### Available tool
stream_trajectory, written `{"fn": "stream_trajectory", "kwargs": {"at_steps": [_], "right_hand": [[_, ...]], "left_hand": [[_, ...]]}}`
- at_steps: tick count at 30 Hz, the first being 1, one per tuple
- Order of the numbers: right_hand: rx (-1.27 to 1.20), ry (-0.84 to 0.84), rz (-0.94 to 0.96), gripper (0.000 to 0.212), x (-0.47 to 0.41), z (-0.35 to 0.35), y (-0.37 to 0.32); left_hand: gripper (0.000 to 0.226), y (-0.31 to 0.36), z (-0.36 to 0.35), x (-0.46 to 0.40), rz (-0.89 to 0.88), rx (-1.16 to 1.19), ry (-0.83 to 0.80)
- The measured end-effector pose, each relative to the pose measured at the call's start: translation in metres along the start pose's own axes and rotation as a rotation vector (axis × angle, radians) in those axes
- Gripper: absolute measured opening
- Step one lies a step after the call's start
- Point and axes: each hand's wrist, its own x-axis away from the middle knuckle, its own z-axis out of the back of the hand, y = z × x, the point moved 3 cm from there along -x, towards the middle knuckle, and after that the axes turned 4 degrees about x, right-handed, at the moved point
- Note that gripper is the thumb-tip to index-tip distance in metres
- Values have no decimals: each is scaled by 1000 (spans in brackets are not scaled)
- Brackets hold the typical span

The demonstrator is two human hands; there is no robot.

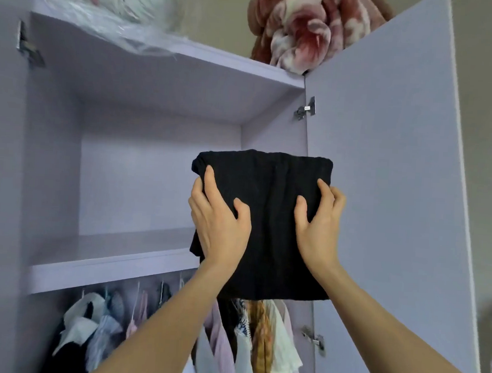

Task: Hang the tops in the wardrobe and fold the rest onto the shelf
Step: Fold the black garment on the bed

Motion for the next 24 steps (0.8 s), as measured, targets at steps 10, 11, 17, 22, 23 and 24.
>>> {"fn": "stream_trajectory", "kwargs": {"at_steps": [10, 11, 17, 22, 23, 24], "right_hand": [[-166, -62, 114, 50, -39, -197, 15], [-184, -68, 111, 50, -41, -220, 18], [-229, -155, 132, 50, -67, -376, 37], [-171, -246, 129, 50, -82, -477, 66], [-162, -275, 115, 50, -83, -497, 74], [-150, -306, 104, 49, -83, -512, 80]], "left_hand": [[71, -156, -19, -99, -86, -171, 168], [72, -175, -22, -110, -89, -186, 172], [71, -297, -51, -181, -64, -305, 177], [69, -385, -86, -215, 47, -362, 130], [69, -404, -95, -219, 80, -379, 111], [68, -419, -101, -222, 115, -391, 91]]}}
